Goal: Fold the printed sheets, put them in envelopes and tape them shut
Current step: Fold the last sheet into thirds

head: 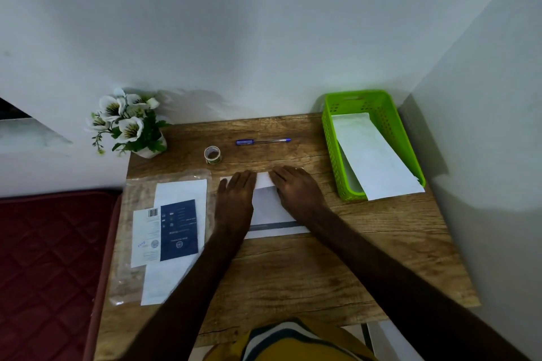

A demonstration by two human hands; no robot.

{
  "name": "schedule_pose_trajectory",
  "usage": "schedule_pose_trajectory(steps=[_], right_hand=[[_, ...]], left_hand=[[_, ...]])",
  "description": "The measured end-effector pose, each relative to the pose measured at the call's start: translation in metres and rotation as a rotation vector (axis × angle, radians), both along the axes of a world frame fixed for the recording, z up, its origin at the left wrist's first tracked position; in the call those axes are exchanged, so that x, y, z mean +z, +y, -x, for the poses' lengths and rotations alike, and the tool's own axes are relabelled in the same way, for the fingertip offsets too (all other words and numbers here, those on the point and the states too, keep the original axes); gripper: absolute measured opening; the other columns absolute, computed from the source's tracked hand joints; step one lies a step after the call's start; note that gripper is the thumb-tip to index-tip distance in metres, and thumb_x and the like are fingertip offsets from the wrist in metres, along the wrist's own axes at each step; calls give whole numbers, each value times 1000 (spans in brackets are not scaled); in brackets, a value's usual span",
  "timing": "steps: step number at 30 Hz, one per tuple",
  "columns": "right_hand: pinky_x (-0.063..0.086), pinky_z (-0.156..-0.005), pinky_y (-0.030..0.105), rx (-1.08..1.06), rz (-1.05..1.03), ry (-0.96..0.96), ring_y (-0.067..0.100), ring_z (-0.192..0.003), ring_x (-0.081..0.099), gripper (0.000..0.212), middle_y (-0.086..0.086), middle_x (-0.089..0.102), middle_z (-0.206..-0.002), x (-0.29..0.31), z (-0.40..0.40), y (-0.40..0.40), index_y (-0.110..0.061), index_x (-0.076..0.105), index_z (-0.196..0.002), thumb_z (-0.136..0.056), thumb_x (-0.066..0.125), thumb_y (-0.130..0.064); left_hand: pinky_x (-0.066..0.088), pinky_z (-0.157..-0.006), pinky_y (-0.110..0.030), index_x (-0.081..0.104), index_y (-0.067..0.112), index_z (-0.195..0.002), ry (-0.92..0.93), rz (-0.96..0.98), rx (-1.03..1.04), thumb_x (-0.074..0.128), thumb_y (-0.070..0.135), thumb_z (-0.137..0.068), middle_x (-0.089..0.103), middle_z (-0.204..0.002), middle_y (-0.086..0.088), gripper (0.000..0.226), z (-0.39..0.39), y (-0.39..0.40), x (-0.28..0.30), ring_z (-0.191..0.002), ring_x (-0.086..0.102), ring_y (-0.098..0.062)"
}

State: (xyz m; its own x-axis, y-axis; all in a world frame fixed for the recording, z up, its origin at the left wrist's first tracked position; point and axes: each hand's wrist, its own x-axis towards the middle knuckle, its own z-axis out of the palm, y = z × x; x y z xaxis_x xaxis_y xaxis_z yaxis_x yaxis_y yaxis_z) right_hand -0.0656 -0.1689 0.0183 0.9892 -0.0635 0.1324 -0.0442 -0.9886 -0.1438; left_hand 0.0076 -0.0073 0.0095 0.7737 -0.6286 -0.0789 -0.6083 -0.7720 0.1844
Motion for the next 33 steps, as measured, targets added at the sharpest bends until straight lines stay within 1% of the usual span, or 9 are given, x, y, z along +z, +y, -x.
schedule_pose_trajectory(steps=[3,5,10,13,16,21,26,29,33], right_hand=[[52,-103,51,-3,16,58,36,-128,61,51,21,62,-140,-7,6,4,1,61,-137,-88,71,-8],[46,-111,53,3,19,100,35,-138,53,55,21,54,-149,-10,11,7,0,53,-145,-92,66,-10],[39,-117,51,-15,67,123,31,-144,46,56,17,47,-155,-15,17,12,-3,48,-149,-97,59,-20],[36,-119,51,-22,58,129,31,-146,43,59,18,45,-156,-18,18,14,-2,48,-149,-97,58,-28],[32,-121,53,-44,1,132,31,-148,39,61,19,42,-158,-22,19,16,-1,46,-150,-98,55,-31],[40,-116,52,-86,0,64,30,-142,49,48,17,52,-151,-25,10,23,-2,55,-144,-103,54,-28],[13,-126,55,9,16,226,25,-157,17,60,11,22,-169,-32,0,31,-9,24,-160,-106,41,-29],[12,-126,55,1,0,233,24,-158,13,61,10,18,-170,-37,0,32,-11,20,-162,-107,38,-30],[16,-126,52,-44,-25,202,22,-157,19,59,9,22,-169,-40,4,25,-12,24,-161,-108,32,-37]], left_hand=[[4,-129,-46,15,16,-162,17,-71,-34,43,11,-103,17,-170,-8,65,3,5,-10,-158,12,-25],[0,-129,-47,10,15,-163,32,-84,-53,41,14,-104,10,-171,-9,67,6,8,-16,-159,5,-25],[2,-129,-46,18,14,-163,58,-12,-66,40,36,-103,14,-171,-8,67,7,13,-22,-159,9,-24],[2,-129,-44,20,15,-162,63,4,-64,28,45,-98,15,-171,-7,72,8,14,-22,-159,9,-22],[4,-129,-44,21,14,-162,39,13,-60,21,42,-107,16,-170,-7,62,7,13,-24,-159,9,-22],[0,-129,-44,14,16,-163,36,-18,-61,25,39,-110,9,-171,-6,59,7,14,-29,-159,3,-20],[-2,-129,-45,10,16,-163,23,-53,-88,15,39,-110,3,-172,-6,58,8,15,-31,-159,-2,-21],[-3,-129,-45,6,16,-163,25,-70,-84,16,40,-110,-2,-172,-5,59,8,16,-33,-158,-7,-21],[-4,-129,-44,5,18,-163,44,-63,-69,18,42,-110,-2,-172,-4,60,8,14,-33,-158,-8,-19]])
